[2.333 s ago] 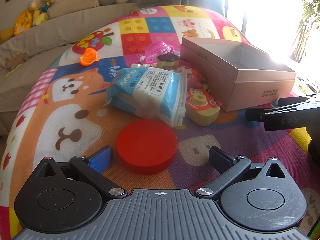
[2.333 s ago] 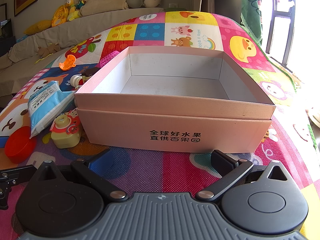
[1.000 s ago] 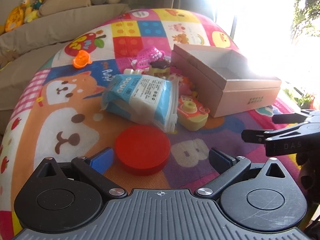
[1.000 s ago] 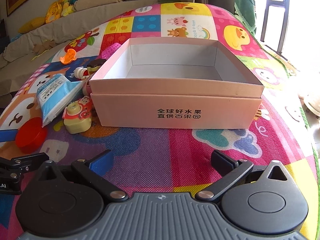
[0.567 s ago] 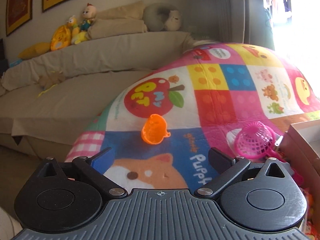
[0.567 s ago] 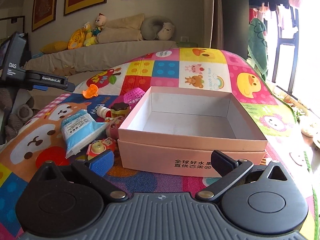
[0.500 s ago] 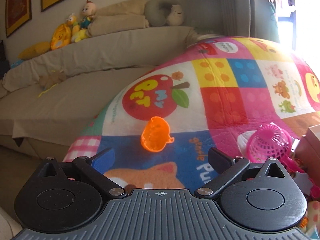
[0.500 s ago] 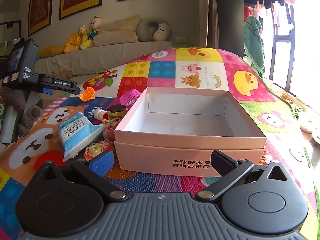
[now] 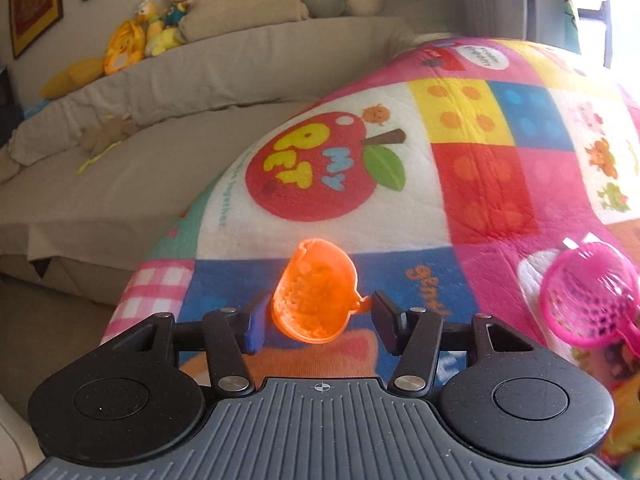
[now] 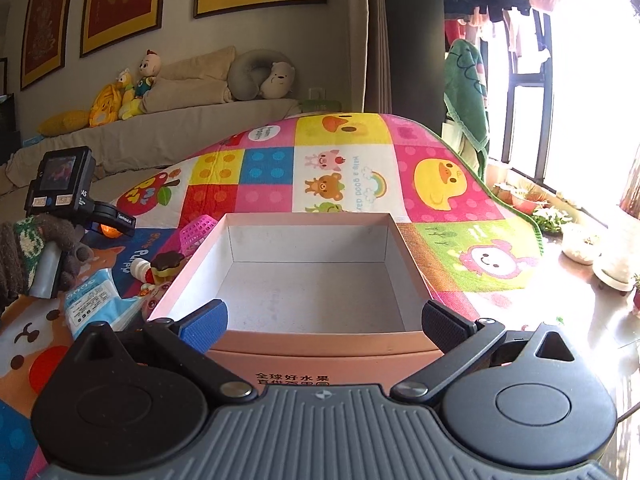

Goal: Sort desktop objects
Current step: 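Reach the left tool to the orange apple-shaped cup and close on it, then carry the orange cup to the box with left tool while right grasps red lid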

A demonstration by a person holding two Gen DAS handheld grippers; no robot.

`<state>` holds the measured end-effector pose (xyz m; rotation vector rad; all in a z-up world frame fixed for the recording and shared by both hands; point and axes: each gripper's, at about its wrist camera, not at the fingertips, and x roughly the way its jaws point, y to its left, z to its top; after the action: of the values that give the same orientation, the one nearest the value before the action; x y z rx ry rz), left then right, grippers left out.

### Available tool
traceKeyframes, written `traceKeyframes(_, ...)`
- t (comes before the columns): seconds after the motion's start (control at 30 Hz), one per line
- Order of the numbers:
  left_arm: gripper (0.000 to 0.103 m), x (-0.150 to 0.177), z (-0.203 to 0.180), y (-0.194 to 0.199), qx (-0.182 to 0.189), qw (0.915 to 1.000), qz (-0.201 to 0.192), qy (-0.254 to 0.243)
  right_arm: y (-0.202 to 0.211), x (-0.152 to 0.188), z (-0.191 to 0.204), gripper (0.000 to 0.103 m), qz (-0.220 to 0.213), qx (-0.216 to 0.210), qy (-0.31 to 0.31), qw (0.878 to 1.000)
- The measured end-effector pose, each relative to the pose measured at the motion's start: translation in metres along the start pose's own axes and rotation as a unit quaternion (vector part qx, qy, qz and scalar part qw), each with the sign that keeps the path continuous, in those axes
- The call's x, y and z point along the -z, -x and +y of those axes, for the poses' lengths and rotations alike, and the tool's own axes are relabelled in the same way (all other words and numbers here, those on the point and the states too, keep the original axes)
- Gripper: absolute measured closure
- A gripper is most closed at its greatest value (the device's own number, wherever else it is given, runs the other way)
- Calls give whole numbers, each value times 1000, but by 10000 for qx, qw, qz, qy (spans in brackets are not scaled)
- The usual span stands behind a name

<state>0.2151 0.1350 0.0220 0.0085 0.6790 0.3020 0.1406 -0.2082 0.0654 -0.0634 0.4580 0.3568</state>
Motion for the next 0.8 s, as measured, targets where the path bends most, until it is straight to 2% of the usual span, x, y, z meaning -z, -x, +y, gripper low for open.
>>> traceKeyframes(0.13, 44, 35, 7, 76, 724, 9972, -147, -93, 2, 7, 30, 0, 161, -774, 464, 9958)
traceKeyframes(0.2, 44, 57, 13, 114, 950, 9953, -160, -72, 3, 9, 44, 0, 88, -933, 706, 9931)
traceKeyframes(0.3, 44, 90, 15, 163, 1313, 9913, -106, -85, 0, -1, 43, 0, -227, -353, 626, 9972)
traceKeyframes(0.4, 44, 118, 9, 194, 1738, 9848, 29, -64, -7, -18, 5, 0, -488, 507, -249, 9972)
traceKeyframes(0.5, 44, 142, -4, 213, 2025, 9792, 63, -111, -24, -19, -23, 0, -381, 857, -699, 9931)
traceKeyframes(0.6, 44, 150, -11, 218, 2227, 9748, 123, -14, -52, -12, -36, 0, 99, 949, -1030, 9901)
traceKeyframes(0.67, 44, 154, -12, 220, 2286, 9734, 147, -4, -62, -6, -37, 0, 364, 600, -1300, 9890)
traceKeyframes(0.73, 43, 155, -13, 218, 2227, 9747, 166, -33, -61, -6, -28, 0, 220, 618, -1314, 9892)
traceKeyframes(0.8, 42, 159, -14, 214, 2149, 9763, 243, -52, -62, -8, -24, 0, 196, 314, -1318, 9906)
